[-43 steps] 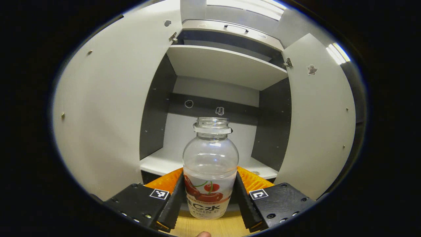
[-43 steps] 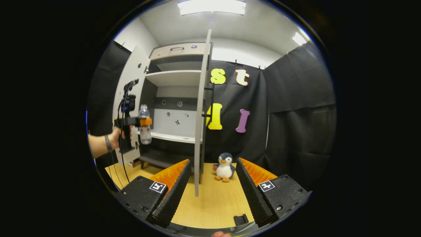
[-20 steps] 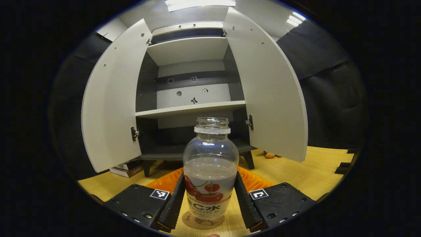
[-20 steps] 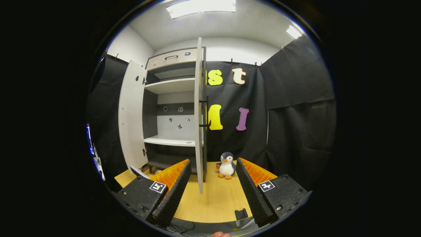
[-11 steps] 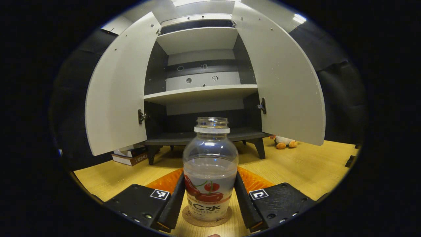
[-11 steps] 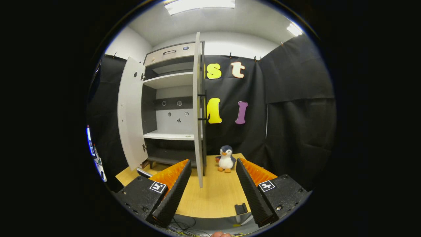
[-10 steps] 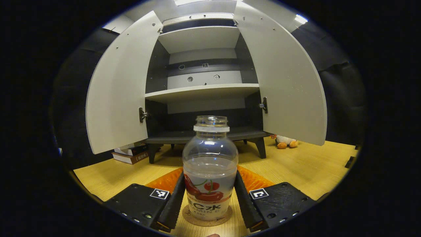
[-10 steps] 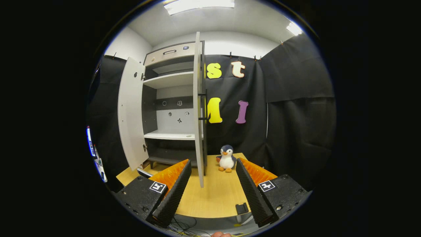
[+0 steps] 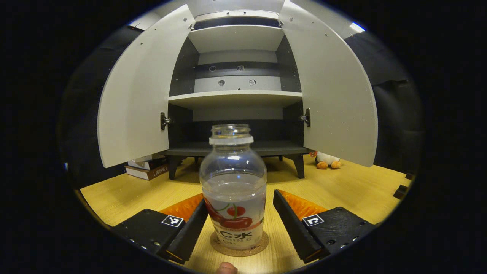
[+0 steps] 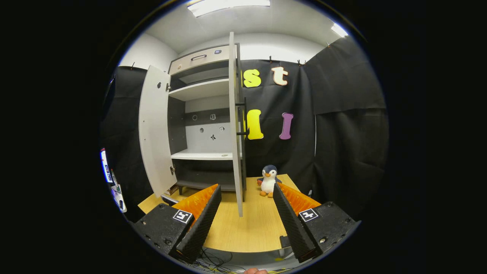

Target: Grasp the bottle in the cabinet with the left hand and place it on the coaster, then close the right door with the right hand and the left door with the left hand.

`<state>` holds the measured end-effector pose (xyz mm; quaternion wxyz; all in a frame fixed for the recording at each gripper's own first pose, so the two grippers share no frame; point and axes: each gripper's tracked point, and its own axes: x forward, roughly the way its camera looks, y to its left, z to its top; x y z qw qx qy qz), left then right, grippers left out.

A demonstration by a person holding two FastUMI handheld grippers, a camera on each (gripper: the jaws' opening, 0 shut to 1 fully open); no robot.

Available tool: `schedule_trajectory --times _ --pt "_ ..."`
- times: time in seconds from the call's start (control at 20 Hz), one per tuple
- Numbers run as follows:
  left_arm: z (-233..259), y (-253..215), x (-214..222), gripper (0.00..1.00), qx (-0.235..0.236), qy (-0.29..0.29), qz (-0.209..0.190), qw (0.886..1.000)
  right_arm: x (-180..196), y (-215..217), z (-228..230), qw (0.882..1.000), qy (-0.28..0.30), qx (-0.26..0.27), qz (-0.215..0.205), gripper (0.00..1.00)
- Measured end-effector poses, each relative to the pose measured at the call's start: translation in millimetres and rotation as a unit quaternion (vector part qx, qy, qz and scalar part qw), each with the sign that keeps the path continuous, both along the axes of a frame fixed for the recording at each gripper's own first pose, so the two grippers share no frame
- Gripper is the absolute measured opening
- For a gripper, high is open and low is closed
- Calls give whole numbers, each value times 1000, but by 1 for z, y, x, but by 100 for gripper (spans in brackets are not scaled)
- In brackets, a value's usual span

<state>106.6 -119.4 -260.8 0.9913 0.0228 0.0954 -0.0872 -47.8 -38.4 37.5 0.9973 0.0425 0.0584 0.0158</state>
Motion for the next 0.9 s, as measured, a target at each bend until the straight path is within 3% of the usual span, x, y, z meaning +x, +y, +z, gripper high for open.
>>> schedule_trajectory --times 0.35,0.6,0.9 --pt "63 -6 -8 97 3 -74 -29 997 7 2 -1 1000 -4 11 5 84" --pt "103 9 -11 96 3 -89 -15 996 12 1 -5 999 -20 28 10 84" --pt "159 15 -42 96 -1 -70 -15 997 44 -2 8 996 -78 47 3 83"
